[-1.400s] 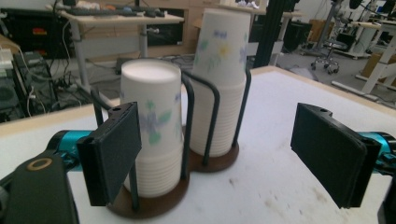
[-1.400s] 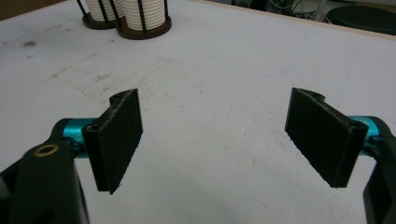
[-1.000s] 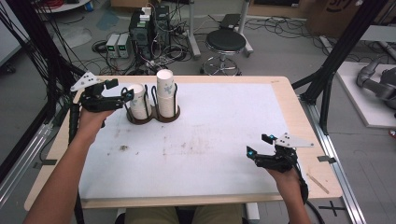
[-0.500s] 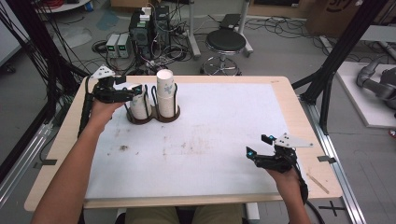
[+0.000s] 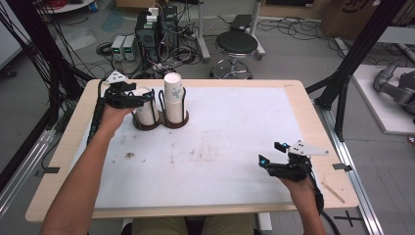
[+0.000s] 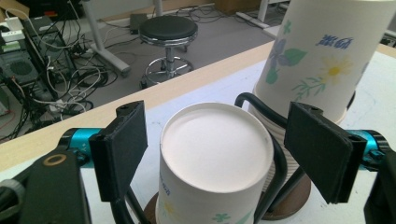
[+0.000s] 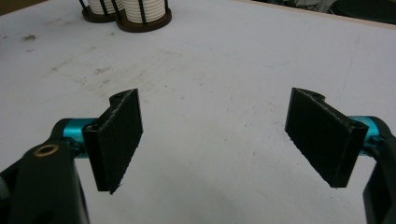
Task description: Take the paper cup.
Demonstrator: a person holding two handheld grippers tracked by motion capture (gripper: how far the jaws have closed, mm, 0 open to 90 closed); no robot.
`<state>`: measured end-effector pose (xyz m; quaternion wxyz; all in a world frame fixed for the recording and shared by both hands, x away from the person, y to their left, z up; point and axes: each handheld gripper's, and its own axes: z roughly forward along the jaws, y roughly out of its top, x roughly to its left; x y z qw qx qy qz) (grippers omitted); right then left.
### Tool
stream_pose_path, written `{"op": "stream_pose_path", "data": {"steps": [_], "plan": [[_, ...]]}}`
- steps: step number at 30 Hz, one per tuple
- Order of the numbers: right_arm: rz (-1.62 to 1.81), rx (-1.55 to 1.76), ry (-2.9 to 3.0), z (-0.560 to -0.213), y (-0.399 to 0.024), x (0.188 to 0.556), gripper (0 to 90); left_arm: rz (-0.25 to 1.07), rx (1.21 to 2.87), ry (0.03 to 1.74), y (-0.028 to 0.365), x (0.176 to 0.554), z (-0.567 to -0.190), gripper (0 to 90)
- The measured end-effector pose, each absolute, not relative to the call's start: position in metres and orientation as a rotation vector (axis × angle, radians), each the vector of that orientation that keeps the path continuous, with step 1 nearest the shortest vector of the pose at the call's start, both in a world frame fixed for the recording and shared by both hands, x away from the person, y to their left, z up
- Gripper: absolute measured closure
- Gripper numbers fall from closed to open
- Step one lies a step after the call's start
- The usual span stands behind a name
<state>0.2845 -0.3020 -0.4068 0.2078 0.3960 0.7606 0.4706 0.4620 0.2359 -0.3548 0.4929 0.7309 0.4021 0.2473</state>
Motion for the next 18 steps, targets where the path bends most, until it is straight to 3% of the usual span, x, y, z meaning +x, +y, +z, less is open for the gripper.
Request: {"op": "stream_pose_path", "data": {"steps": [10,18], "plan": [[1.308,1.104,2.116,-0.4073,-0.3032,0.2843,19.6,0.590,1.807,0.985,0.2352,0.4635,-0.3577,34.8],[1.306,1.104,2.123,-0.4072,-0.3026,0.2840,19.6,0.600,1.750,0.980,0.2380,0.4593,-0.3505,36.0]]}}
